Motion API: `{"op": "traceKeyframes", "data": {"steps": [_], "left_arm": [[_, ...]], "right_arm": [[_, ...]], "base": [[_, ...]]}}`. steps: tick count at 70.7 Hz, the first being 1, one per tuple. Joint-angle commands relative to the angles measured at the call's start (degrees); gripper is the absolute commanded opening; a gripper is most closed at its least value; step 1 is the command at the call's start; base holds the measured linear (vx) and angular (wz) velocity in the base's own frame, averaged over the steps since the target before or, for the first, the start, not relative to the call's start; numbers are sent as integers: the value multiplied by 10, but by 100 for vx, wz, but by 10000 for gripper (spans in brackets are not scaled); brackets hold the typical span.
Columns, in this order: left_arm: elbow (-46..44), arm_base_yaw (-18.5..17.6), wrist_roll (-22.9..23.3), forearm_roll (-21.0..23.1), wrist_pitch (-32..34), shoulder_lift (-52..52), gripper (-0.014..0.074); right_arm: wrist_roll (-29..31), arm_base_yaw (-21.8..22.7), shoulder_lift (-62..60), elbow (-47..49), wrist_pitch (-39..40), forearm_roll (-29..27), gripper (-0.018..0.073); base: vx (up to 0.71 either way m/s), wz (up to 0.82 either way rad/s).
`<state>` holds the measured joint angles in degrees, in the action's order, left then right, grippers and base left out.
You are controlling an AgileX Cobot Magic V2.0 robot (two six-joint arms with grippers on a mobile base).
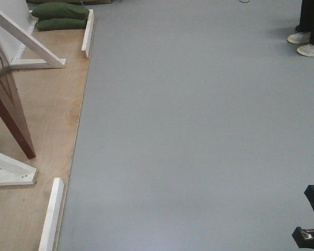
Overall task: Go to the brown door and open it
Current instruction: 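Drive the base forward alongside the open brown wooden door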
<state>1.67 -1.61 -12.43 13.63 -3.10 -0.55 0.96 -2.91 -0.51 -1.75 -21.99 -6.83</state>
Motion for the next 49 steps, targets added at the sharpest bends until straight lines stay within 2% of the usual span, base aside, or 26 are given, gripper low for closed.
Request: {"op": "traceKeyframes", "data": {"steps": [1, 28, 49], "left_arm": [[11, 1, 2, -2, 45, -10, 17], [11, 1, 2, -2, 45, -10, 17], [11, 1, 2, -2, 45, -10, 17]], "right_arm": [[5, 1, -9, -1, 46, 1, 0], [5, 1, -9, -1, 46, 1, 0], [5, 1, -9, -1, 46, 1, 0]], "base": [[2, -9], [2, -4], [3, 13]]}}
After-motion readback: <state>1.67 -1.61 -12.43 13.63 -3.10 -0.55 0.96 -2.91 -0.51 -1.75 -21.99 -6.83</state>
